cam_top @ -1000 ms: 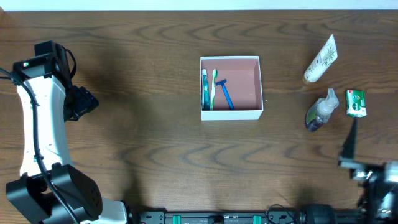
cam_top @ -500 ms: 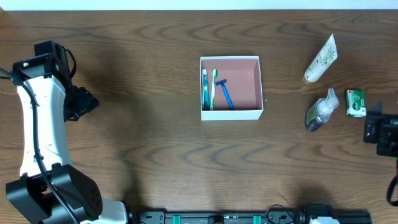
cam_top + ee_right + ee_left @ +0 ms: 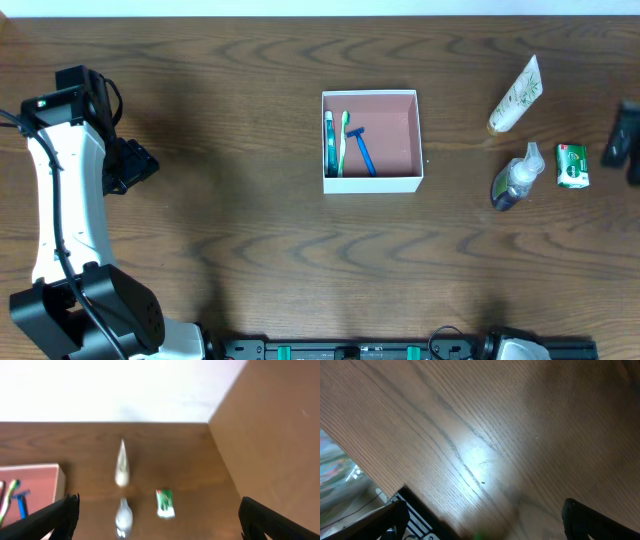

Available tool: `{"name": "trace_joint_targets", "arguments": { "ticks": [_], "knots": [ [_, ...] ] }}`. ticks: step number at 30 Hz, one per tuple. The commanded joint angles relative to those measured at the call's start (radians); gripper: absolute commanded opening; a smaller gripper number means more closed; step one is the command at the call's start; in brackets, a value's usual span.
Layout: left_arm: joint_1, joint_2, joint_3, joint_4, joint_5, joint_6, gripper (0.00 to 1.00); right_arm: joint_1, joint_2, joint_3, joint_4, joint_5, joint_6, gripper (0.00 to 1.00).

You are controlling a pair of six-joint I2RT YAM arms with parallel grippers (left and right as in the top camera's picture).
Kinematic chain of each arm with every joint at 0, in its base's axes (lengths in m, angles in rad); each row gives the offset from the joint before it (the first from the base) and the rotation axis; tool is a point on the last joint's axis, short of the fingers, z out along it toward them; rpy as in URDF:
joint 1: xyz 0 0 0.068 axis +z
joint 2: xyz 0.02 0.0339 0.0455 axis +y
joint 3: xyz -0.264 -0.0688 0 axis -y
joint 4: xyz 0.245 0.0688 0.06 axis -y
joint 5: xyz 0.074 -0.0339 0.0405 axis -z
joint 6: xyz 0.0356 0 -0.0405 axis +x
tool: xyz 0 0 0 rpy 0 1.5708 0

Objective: Pack container
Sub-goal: 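Move the right gripper toward the green Dettol soap box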

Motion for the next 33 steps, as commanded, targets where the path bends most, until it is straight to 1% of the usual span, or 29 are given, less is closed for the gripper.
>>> {"name": "trace_joint_targets", "arguments": {
  "ticks": [1,6,9,11,14,18,22,24,27,28,33],
  "knots": [
    [0.005,0.005,0.0,-0.003,-0.012,0.013,0.98,-0.011,0.033,0.01,0.023,-0.058,-0.038,0.99],
    [0.005,0.005,0.0,-0.003,-0.013,0.013,0.98,-0.084,0.097,0.01,-0.007,-0.013,-0.028,0.99],
    [0.005,0.005,0.0,-0.003,-0.012,0.013,0.98,-0.195,0.153,0.01,-0.033,-0.013,-0.025,0.99],
    [0.005,0.005,0.0,-0.003,-0.012,0.013,0.98,-0.296,0.195,0.01,-0.072,-0.016,0.0,0.99],
    [0.005,0.005,0.0,-0.003,-0.012,0.013,0.98,-0.42,0.251,0.01,-0.135,-0.069,0.0,0.99],
    [0.005,0.005,0.0,-0.003,-0.012,0.013,0.98,-0.525,0.331,0.007,-0.186,-0.125,0.002,0.99],
    [0.005,0.005,0.0,-0.003,-0.012,0.013,0.98,-0.565,0.399,0.007,-0.2,-0.124,-0.024,0.99],
    [0.005,0.005,0.0,-0.003,-0.012,0.013,0.98,-0.566,0.433,0.007,-0.202,-0.133,-0.077,0.99],
    [0.005,0.005,0.0,-0.003,-0.012,0.013,0.98,-0.551,0.491,0.007,-0.229,-0.2,-0.261,0.99],
    [0.005,0.005,0.0,-0.003,-0.012,0.013,0.98,-0.544,0.513,0.006,-0.232,-0.197,-0.295,0.99],
    [0.005,0.005,0.0,-0.003,-0.012,0.013,0.98,-0.527,0.62,0.007,-0.208,-0.196,-0.362,0.99]
  ]
}}
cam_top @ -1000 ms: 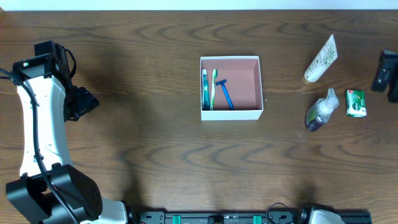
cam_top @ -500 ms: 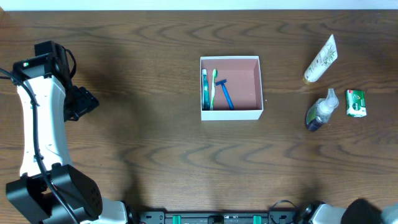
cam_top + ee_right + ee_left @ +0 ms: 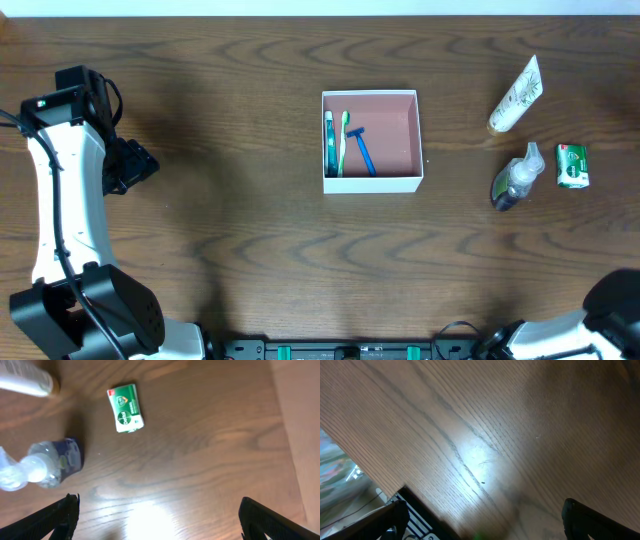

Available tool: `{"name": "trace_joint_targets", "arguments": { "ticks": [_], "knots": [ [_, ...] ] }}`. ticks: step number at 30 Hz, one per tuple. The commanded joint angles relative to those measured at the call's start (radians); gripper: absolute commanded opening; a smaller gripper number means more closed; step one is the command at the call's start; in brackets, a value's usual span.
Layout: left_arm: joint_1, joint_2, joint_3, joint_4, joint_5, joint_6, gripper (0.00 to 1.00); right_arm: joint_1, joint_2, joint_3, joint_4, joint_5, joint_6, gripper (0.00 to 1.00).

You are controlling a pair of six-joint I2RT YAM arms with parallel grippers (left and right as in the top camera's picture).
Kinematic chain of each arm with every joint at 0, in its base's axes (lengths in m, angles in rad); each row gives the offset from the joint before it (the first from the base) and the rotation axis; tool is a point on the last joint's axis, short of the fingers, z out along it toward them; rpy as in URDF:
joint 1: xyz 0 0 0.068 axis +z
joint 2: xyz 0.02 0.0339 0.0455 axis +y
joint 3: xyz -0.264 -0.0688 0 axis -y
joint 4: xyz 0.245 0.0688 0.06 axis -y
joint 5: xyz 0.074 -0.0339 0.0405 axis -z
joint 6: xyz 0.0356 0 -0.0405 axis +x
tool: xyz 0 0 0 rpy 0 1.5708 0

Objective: Pack container
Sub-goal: 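Move the right gripper toward the green Dettol soap box, then lower the right gripper and close it on the Dettol soap box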

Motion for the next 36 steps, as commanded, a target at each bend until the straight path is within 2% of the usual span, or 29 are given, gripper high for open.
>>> {"name": "trace_joint_targets", "arguments": {
  "ticks": [1,9,19,27,36],
  "knots": [
    [0.005,0.005,0.0,-0.003,-0.012,0.013,0.98,0.017,0.08,0.006,0.008,-0.027,-0.114,0.99],
    [0.005,0.005,0.0,-0.003,-0.012,0.013,0.98,0.062,0.279,0.006,0.027,-0.089,-0.163,0.99],
    [0.005,0.005,0.0,-0.003,-0.012,0.013,0.98,0.221,0.391,0.005,0.175,0.115,-0.152,0.99],
    [0.005,0.005,0.0,-0.003,-0.012,0.013,0.98,0.267,0.453,-0.003,0.225,0.156,-0.024,0.99],
    [0.005,0.005,0.0,-0.003,-0.012,0.013,0.98,0.269,0.514,-0.027,0.225,0.158,0.024,0.99]
  ]
}}
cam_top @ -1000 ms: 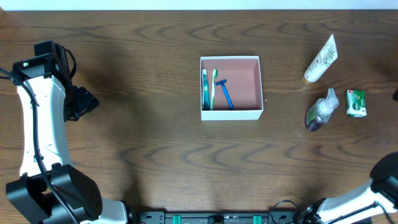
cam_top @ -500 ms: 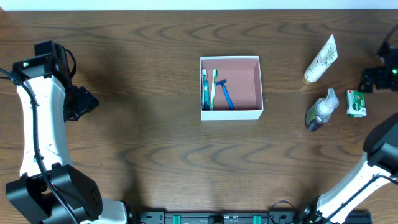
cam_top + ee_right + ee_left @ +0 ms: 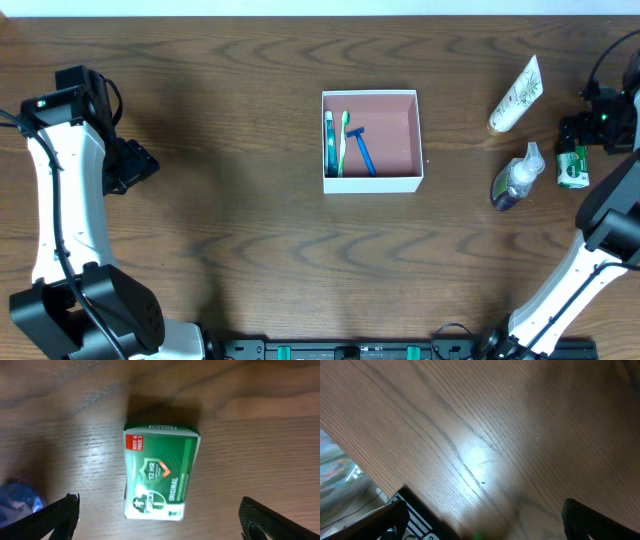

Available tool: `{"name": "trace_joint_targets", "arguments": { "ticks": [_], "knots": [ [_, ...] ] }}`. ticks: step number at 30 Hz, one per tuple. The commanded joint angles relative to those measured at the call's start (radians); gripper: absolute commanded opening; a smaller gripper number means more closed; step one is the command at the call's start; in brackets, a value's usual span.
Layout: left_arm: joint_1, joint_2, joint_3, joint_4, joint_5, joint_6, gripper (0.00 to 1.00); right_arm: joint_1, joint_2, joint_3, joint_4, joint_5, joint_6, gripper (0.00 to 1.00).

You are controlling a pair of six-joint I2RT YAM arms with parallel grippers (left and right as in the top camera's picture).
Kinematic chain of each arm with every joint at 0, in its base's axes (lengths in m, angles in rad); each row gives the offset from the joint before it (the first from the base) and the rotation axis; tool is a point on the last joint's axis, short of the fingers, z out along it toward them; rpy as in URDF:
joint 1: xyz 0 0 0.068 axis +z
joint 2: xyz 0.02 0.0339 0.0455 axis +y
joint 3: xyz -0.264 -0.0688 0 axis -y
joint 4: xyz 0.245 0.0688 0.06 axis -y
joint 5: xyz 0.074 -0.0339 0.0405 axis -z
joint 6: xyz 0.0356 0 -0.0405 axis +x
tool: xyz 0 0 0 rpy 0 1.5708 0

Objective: Pack container
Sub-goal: 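Lower the right gripper and close it on the Dettol soap box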

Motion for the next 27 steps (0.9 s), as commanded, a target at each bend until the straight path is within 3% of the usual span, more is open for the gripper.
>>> {"name": "trace_joint_targets", "arguments": {
  "ticks": [1,16,27],
  "knots": [
    [0.005,0.005,0.0,-0.003,-0.012,0.013,0.98,0.01,0.007,-0.005,0.002,0.013,0.045,0.99],
    [0.005,0.005,0.0,-0.003,-0.012,0.013,0.98,0.009,0.016,-0.024,0.001,0.054,0.085,0.99],
    [0.005,0.006,0.0,-0.003,-0.013,0.013,0.98,0.009,0.016,-0.16,0.046,-0.033,0.001,0.99]
  ]
}}
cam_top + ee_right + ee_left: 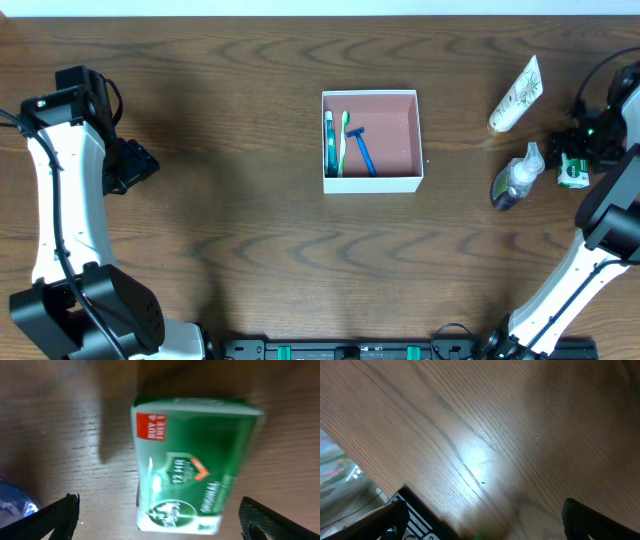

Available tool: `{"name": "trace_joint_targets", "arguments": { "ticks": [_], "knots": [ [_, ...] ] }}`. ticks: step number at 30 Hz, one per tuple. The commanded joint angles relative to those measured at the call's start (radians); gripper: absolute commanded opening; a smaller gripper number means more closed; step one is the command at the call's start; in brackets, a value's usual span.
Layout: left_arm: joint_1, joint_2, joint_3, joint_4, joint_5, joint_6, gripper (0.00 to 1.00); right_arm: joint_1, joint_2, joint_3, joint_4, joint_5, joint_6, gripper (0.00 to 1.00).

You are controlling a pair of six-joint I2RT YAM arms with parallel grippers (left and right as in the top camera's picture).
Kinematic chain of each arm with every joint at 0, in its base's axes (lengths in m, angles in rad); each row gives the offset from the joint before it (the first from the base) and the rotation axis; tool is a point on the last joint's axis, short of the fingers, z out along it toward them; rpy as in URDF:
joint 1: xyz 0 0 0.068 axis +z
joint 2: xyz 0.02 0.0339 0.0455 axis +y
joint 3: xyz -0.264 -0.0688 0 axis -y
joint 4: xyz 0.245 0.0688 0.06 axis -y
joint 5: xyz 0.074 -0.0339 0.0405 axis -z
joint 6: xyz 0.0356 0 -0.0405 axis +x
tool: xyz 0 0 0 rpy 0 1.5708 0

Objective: Pack container
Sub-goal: 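Lower the right gripper and close it on the Dettol soap box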

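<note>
The container (370, 140) is a white box with a pink floor, holding two toothbrushes and a blue razor (362, 150) along its left side. The green soap box (195, 465) lies flat on the table and fills the right wrist view. My right gripper (159, 512) is open just above it, one finger on each side. Overhead, the right gripper (590, 138) covers the top of the soap box (572, 173). My left gripper (482, 520) is open over bare wood at the far left (130, 165).
A white tube (515, 95) lies at the back right. A clear bottle with dark liquid (517, 177) lies just left of the soap box, and its blue edge (10, 505) shows in the right wrist view. The table's left edge (375, 482) is near the left gripper.
My right gripper has come down closer to the soap box, which now looks much larger in the right wrist view. It is still open. The left arm has not moved.
My right gripper was first high at the table's right edge, looking across at the tube, bottle and soap. Then it looked down on the soap and bottle from above. Then it hung over the soap box, and now it is close above it. The left arm stayed put.
</note>
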Motion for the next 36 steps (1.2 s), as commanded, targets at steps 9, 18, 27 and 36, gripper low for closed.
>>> {"name": "trace_joint_targets", "arguments": {
  "ticks": [9,18,27,36],
  "knots": [
    [0.005,0.005,0.0,-0.003,-0.012,0.013,0.98,-0.012,0.008,-0.063,0.07,-0.018,-0.035,0.99],
    [0.005,0.005,0.0,-0.003,-0.013,0.013,0.98,-0.03,0.008,-0.067,0.124,-0.018,-0.035,0.99],
    [0.005,0.005,0.0,-0.003,-0.012,0.013,0.98,-0.03,0.008,-0.067,0.13,-0.019,-0.035,0.77],
    [0.005,0.005,0.0,-0.003,-0.012,0.013,0.98,-0.03,0.008,-0.068,0.131,-0.018,-0.02,0.32]
  ]
}}
